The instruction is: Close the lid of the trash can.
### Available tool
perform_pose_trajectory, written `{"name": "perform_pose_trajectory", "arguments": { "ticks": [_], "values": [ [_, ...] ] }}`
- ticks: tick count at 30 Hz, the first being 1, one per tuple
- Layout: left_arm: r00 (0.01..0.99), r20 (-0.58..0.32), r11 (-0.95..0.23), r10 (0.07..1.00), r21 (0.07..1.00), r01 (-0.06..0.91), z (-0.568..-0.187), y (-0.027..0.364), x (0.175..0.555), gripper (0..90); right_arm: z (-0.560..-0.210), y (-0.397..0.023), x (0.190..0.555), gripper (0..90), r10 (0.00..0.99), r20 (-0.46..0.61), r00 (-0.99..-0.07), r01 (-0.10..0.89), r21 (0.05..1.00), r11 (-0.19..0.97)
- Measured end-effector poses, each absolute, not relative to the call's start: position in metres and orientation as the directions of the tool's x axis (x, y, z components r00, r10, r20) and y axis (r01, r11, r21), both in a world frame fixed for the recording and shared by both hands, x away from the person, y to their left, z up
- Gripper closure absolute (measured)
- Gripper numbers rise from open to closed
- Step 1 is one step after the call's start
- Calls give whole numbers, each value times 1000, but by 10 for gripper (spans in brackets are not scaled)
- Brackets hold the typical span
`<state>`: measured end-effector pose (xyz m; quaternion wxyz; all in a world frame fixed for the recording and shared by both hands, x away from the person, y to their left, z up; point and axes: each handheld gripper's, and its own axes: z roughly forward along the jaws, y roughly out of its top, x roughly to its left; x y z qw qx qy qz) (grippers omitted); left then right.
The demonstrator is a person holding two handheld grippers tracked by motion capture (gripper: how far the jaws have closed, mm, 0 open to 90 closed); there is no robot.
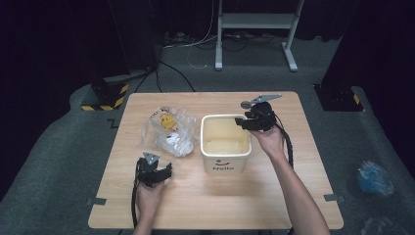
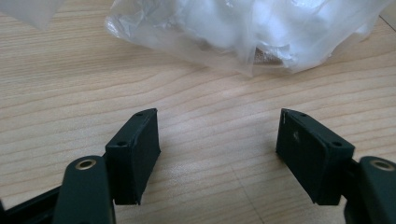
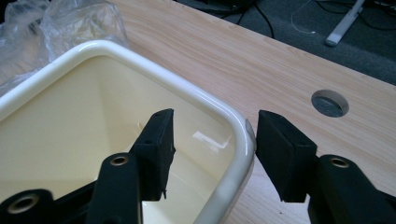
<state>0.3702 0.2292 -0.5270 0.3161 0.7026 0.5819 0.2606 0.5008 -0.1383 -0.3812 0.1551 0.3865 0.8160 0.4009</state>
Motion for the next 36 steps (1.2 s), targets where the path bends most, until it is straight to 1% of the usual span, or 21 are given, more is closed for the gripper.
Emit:
{"name": "perform_pose_trajectory", "arguments": {
  "ticks": [5,13,14,16,27,36],
  "values": [
    [187,-2,-123,982,747,653,-527,229,370,300,-382,-137,501,426,751,43,-658,505,766,398],
    [188,-2,-123,982,747,653,-527,229,370,300,-382,-136,500,405,752,35,-659,502,764,405],
    [188,-3,-122,982,747,654,-527,229,370,300,-383,-135,500,382,755,28,-655,505,759,411],
    [188,-3,-123,982,747,653,-527,229,370,300,-384,-135,501,375,759,18,-651,506,756,416],
    [188,-3,-123,982,747,653,-527,229,370,300,-380,-149,497,367,770,55,-635,498,791,354],
    [188,-2,-123,982,747,653,-527,229,370,300,-377,-166,486,369,778,85,-623,479,828,293]
  ]
}}
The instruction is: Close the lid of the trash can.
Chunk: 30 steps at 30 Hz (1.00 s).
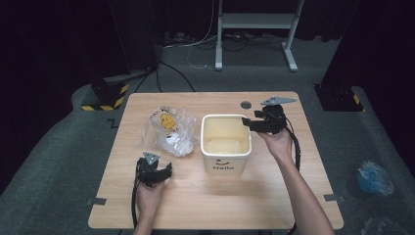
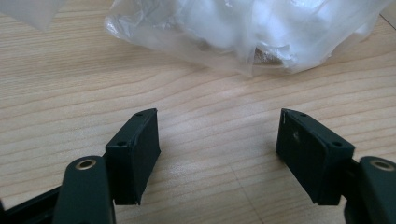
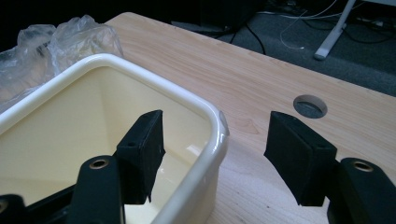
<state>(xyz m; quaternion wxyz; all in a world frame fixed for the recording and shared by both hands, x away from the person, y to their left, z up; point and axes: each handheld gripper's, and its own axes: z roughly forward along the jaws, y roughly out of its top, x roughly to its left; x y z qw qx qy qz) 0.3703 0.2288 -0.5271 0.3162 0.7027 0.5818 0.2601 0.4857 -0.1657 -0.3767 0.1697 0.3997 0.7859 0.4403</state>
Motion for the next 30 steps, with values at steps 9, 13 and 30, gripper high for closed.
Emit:
{"name": "perform_pose_trajectory", "arguments": {
  "ticks": [9,13,30],
  "values": [
    [187,-3,-122,982,747,653,-527,229,370,300,-373,-184,473,380,786,98,-610,462,850,252],
    [187,-3,-122,982,747,653,-527,229,370,300,-372,-189,468,383,786,103,-610,453,859,239],
    [186,-3,-121,982,747,653,-527,229,370,300,-373,-207,452,388,789,127,-601,435,881,189]
  ]
}}
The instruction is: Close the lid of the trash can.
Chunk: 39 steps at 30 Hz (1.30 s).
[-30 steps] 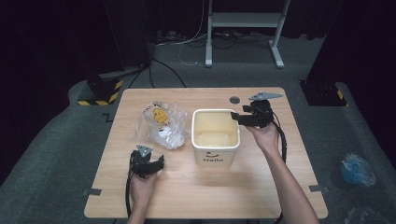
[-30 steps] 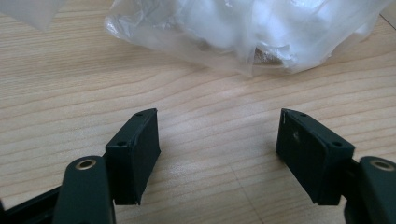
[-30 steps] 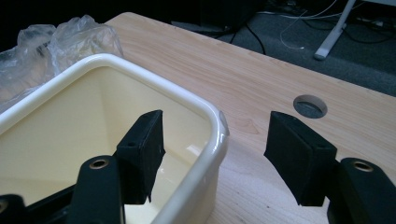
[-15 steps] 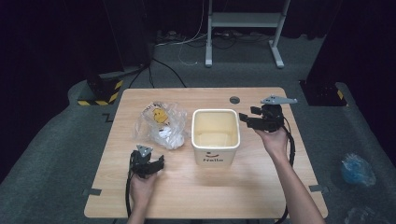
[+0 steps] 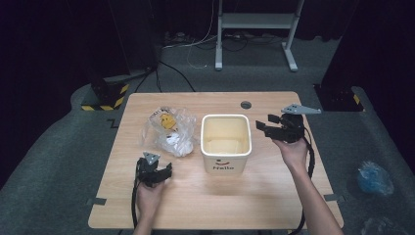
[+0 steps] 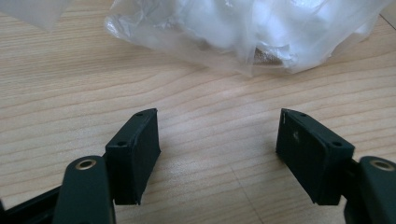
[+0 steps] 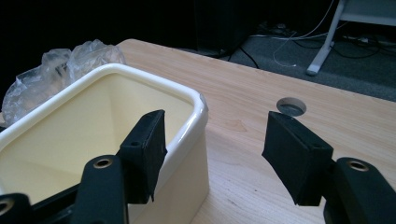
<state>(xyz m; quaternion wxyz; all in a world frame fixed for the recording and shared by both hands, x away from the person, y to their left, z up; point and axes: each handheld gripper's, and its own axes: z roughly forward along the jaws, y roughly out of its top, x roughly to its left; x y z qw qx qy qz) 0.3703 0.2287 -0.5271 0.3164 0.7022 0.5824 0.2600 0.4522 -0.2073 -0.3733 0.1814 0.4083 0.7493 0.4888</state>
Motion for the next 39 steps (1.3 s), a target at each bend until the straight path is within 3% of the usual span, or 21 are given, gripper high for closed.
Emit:
{"name": "perform_pose_trajectory", "arguments": {
  "ticks": [39],
  "values": [
    [187,-2,-123,982,747,653,-527,229,370,300,-394,-248,416,399,802,177,-570,446,887,121]
  ]
}}
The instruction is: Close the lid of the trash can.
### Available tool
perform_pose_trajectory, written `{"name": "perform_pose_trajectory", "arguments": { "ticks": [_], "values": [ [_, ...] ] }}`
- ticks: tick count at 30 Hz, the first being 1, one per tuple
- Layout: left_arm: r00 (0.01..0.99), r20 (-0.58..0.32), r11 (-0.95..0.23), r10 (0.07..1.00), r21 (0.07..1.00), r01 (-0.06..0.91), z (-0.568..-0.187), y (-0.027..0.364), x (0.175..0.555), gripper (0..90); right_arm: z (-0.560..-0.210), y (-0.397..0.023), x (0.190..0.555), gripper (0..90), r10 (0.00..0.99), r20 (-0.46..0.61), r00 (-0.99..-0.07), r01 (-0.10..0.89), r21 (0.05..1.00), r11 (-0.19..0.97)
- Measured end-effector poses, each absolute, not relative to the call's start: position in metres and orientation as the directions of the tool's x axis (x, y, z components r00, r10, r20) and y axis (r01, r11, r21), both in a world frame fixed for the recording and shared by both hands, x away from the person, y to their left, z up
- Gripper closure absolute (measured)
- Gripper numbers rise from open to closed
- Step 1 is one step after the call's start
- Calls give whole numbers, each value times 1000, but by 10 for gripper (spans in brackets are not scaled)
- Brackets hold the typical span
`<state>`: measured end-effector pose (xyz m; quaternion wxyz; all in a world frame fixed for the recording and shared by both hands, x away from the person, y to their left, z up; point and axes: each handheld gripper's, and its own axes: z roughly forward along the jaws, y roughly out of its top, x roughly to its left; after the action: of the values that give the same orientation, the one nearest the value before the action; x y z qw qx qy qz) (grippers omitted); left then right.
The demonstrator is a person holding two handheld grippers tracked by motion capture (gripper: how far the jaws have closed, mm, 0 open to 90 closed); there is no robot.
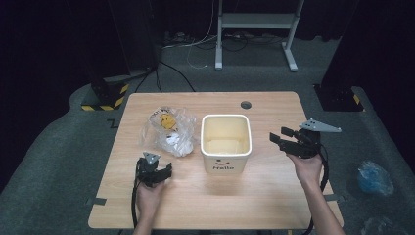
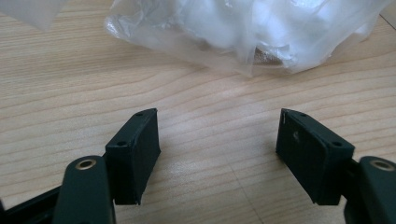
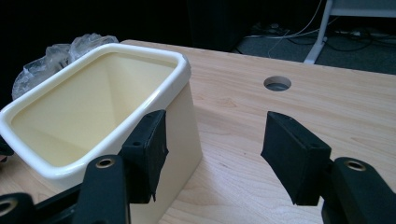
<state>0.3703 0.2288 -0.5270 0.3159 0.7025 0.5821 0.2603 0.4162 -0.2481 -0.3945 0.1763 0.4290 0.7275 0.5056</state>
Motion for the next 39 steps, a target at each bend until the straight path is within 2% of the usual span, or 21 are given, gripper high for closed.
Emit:
{"name": "perform_pose_trajectory", "arguments": {
  "ticks": [39],
  "values": [
    [187,-5,-120,982,747,654,-527,229,370,301,-438,-268,399,404,832,211,-512,491,867,83]
  ]
}}
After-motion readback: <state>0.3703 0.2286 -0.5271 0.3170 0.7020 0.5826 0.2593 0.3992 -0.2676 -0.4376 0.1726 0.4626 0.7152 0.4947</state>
